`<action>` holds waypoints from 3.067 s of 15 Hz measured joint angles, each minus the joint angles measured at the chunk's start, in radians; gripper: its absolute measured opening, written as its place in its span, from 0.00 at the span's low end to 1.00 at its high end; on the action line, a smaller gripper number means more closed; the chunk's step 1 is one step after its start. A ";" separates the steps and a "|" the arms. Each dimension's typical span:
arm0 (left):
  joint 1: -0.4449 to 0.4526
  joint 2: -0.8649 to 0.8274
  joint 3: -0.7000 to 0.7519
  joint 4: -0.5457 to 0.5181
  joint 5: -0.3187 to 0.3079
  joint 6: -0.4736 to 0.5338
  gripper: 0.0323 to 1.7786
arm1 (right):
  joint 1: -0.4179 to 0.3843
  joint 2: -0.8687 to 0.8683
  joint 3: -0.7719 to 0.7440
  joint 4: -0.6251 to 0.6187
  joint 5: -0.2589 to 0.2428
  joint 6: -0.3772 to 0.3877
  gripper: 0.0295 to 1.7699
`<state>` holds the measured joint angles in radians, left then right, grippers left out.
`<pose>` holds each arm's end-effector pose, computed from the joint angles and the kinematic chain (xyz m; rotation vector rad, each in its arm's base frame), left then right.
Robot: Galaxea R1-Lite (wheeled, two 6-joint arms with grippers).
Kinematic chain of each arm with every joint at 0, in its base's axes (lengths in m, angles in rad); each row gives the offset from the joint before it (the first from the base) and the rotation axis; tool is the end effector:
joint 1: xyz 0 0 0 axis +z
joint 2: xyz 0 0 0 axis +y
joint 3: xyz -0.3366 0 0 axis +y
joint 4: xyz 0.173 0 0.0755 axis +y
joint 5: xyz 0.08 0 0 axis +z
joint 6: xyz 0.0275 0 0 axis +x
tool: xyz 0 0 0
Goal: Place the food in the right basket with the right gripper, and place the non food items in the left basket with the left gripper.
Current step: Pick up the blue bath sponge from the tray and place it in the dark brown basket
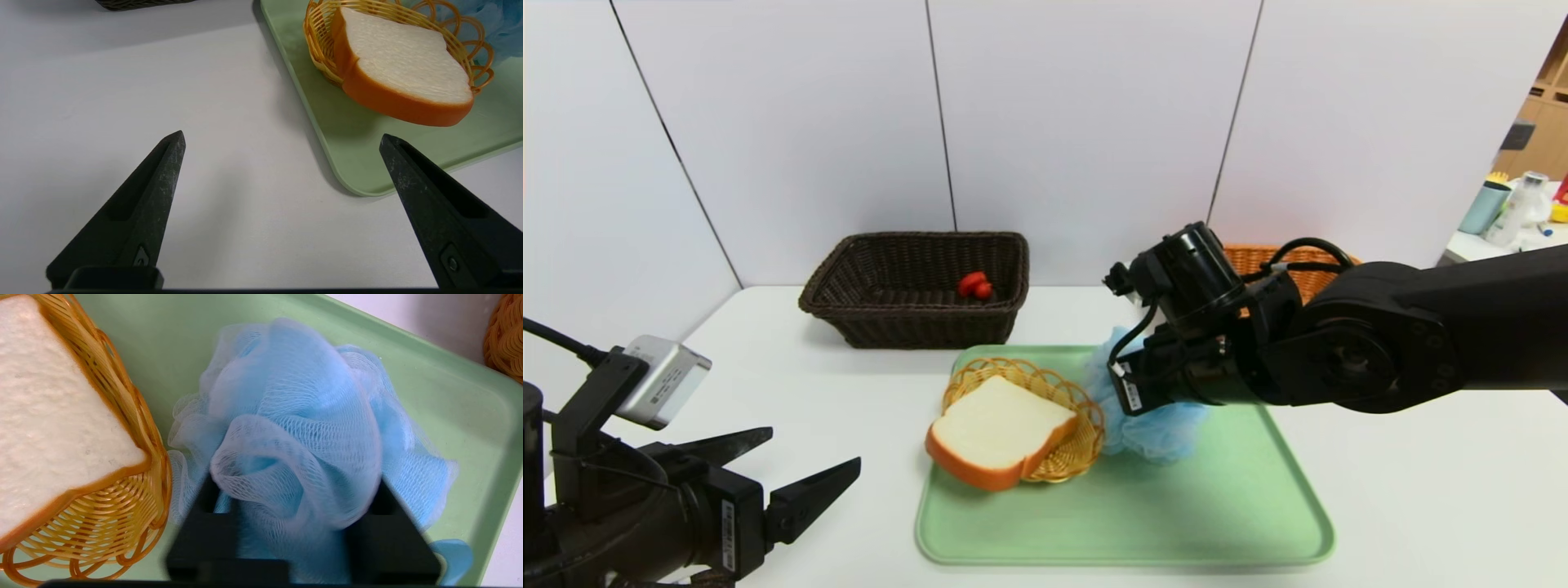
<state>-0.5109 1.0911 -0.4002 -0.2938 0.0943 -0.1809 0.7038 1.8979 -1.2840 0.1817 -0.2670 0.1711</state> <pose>0.1104 -0.0589 0.2050 -0.0569 0.4172 -0.3747 0.2850 0.2324 0.2047 -0.2126 0.7387 0.3498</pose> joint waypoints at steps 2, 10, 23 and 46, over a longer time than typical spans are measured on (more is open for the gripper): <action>0.000 0.000 0.000 0.000 0.000 0.000 0.95 | 0.000 -0.002 0.000 0.000 -0.001 0.001 0.04; 0.000 0.000 0.000 0.000 0.000 0.000 0.95 | -0.003 -0.024 -0.005 0.003 -0.019 -0.007 0.04; 0.000 0.002 -0.009 0.000 -0.001 0.000 0.95 | -0.041 -0.139 -0.077 0.014 -0.029 -0.134 0.04; 0.000 0.001 -0.014 -0.001 0.000 -0.001 0.95 | 0.046 0.234 -0.668 -0.413 0.034 -0.489 0.04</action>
<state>-0.5109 1.0923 -0.4147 -0.2949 0.0938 -0.1817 0.7500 2.1321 -1.9517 -0.2317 -0.2332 -0.3174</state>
